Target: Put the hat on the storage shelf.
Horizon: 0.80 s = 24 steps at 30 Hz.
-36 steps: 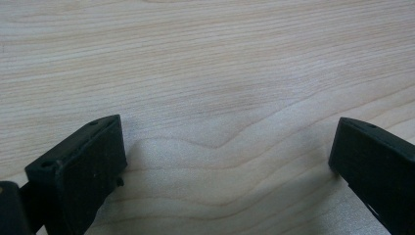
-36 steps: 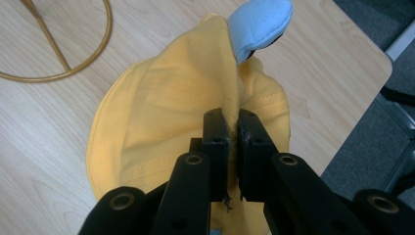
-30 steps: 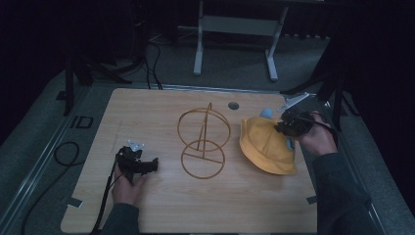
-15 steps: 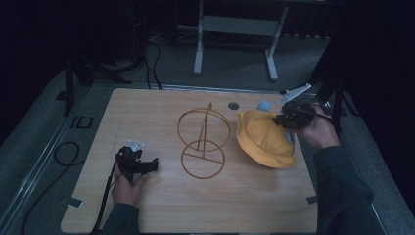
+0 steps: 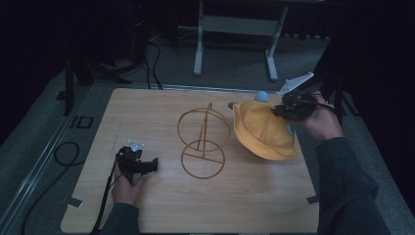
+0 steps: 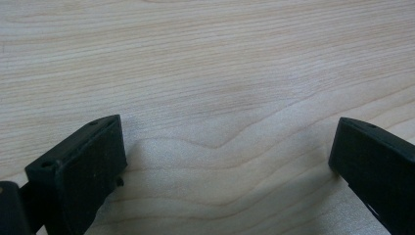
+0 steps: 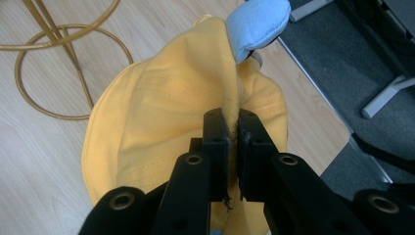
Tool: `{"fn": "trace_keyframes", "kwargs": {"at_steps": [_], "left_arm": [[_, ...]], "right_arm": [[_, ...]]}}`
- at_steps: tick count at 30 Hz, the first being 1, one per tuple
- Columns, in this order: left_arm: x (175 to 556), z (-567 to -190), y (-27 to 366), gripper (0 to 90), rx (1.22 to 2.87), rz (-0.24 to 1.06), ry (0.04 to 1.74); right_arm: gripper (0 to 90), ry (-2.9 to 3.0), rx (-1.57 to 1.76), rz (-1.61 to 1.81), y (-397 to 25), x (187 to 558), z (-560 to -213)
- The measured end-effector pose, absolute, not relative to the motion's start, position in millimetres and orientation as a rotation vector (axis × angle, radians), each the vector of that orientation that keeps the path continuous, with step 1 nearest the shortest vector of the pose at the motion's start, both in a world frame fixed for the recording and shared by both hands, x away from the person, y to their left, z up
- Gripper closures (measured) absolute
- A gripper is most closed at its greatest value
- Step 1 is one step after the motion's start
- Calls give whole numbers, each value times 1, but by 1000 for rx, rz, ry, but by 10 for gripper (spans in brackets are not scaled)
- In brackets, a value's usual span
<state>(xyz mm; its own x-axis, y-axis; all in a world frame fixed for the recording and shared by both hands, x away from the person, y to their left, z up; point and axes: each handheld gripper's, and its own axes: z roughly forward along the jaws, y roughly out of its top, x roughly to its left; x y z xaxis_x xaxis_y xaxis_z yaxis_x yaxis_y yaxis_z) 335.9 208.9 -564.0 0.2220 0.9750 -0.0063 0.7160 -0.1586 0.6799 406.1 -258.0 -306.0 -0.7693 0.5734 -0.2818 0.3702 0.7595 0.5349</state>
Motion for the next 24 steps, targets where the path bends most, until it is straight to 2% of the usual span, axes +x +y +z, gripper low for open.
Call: {"fn": "trace_keyframes", "kwargs": {"at_steps": [24], "left_arm": [[336, -564, 209, 4, 1941, 604, 1553]], "right_arm": [[841, 2493, 598, 742, -247, 400, -265]]}}
